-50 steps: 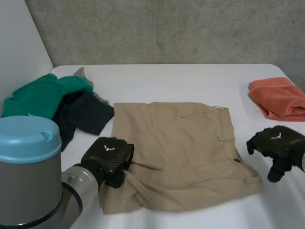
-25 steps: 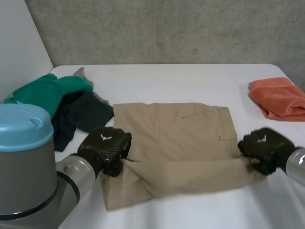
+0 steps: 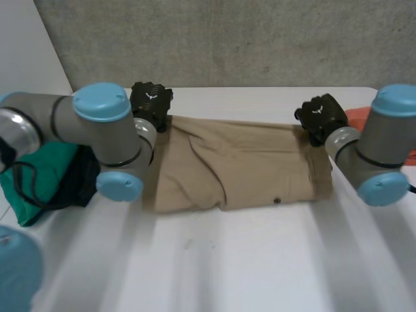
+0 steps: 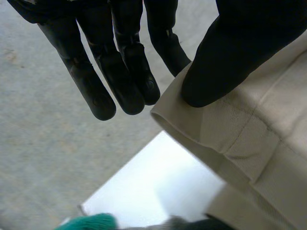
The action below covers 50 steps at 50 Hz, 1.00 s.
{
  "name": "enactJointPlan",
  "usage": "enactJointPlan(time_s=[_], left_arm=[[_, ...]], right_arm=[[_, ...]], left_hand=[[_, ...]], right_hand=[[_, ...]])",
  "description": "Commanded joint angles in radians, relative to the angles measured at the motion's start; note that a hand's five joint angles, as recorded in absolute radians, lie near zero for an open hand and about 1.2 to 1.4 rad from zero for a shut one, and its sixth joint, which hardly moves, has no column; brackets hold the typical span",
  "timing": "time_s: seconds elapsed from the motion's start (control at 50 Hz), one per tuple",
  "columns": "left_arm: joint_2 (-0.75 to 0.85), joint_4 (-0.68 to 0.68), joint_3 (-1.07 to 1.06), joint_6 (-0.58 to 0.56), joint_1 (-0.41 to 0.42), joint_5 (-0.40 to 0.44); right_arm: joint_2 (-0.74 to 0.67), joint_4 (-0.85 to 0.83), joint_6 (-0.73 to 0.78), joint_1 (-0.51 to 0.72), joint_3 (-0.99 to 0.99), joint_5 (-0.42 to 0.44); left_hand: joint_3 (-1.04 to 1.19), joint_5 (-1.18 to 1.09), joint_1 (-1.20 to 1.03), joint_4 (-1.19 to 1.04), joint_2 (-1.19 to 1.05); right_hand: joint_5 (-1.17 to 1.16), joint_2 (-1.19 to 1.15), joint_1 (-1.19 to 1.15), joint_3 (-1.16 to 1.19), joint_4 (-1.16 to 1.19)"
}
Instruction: Fold the laundry.
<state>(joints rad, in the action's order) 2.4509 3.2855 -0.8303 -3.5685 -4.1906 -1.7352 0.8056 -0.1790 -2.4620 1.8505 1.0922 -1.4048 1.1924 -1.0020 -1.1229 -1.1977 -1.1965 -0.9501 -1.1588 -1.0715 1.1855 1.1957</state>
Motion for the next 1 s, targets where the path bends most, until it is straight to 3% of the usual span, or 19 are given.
enactJointPlan(time_s=[0.02,0.06,0.08,0.1,0.12,0.14,0.24,0.42,0.52,0.6,0.7,0.78,0.9,1.0], left_arm=[[0.189,0.051,0.207,-0.046,-0.006,0.006],[0.212,0.074,0.232,-0.046,-0.006,0.017],[0.221,0.088,0.243,-0.047,-0.006,0.022],[0.23,0.112,0.253,-0.05,-0.003,0.019],[0.23,0.123,0.257,-0.05,-0.003,0.016],[0.227,0.129,0.257,-0.049,-0.002,0.013],[0.162,0.125,0.205,-0.036,0.026,0.011],[-0.128,0.122,-0.2,0.01,0.041,0.026],[-0.202,0.112,-0.364,0.025,0.069,0.036],[-0.225,0.088,-0.47,0.025,0.084,0.046],[-0.217,0.083,-0.526,0.023,0.081,0.048],[-0.211,0.083,-0.533,0.02,0.076,0.048],[-0.21,0.083,-0.535,0.02,0.058,0.048],[-0.213,0.079,-0.55,0.022,0.052,0.042]], right_arm=[[-0.185,-0.218,0.011,0.027,-0.115,-0.009],[-0.23,-0.229,0.015,0.032,-0.156,-0.022],[-0.249,-0.229,0.014,0.035,-0.178,-0.035],[-0.268,-0.227,0.017,0.039,-0.207,-0.075],[-0.275,-0.227,0.017,0.041,-0.215,-0.097],[-0.273,-0.226,0.014,0.041,-0.219,-0.117],[-0.157,-0.169,-0.005,0.049,-0.141,-0.171],[0.167,0.137,-0.204,0.03,0.133,-0.086],[0.216,0.22,-0.265,0.029,0.248,-0.057],[0.218,0.217,-0.276,0.027,0.314,-0.048],[0.218,0.182,-0.278,0.026,0.351,-0.048],[0.21,0.109,-0.278,0.019,0.344,-0.048],[0.107,-0.028,-0.262,0.006,0.255,-0.043],[0.035,-0.066,-0.249,0.004,0.172,-0.054]], left_hand=[[0.204,-0.22,-0.273,-0.199,-0.2],[0.155,-0.171,-0.224,-0.15,-0.151],[-0.238,0.222,0.169,0.243,0.242],[-0.998,0.982,0.928,1.003,1.002],[-1.018,1.002,0.948,1.023,1.022],[-0.945,0.929,0.875,0.95,0.949],[-1.018,1.002,0.948,1.023,1.022],[-1.018,1.002,0.948,1.023,1.022],[-1.018,1.002,0.948,1.023,1.022],[-1.014,0.998,0.945,1.019,1.018],[-0.95,0.934,0.88,0.955,0.954],[-0.756,0.741,0.687,0.762,0.76],[-0.096,0.08,0.026,0.101,0.1],[0.095,-0.111,-0.165,-0.09,-0.091]], right_hand=[[-0.02,0.014,-0.073,-0.041,-0.051],[0.521,0.555,0.468,-0.582,-0.592],[0.787,0.822,0.734,-0.848,-0.859],[0.95,0.984,0.897,-1.011,-1.021],[0.95,0.984,0.897,-1.011,-1.021],[0.95,0.984,0.897,-1.011,-1.021],[0.95,0.984,0.897,-1.011,-1.021],[0.95,0.984,0.897,-1.011,-1.021],[0.864,0.898,0.811,-0.925,-0.935],[0.667,0.701,0.614,-0.728,-0.738],[0.632,0.666,0.579,-0.693,-0.703],[0.576,0.61,0.523,-0.637,-0.647],[0.168,0.203,0.115,-0.229,-0.239],[0.252,0.287,0.199,-0.313,-0.323]])
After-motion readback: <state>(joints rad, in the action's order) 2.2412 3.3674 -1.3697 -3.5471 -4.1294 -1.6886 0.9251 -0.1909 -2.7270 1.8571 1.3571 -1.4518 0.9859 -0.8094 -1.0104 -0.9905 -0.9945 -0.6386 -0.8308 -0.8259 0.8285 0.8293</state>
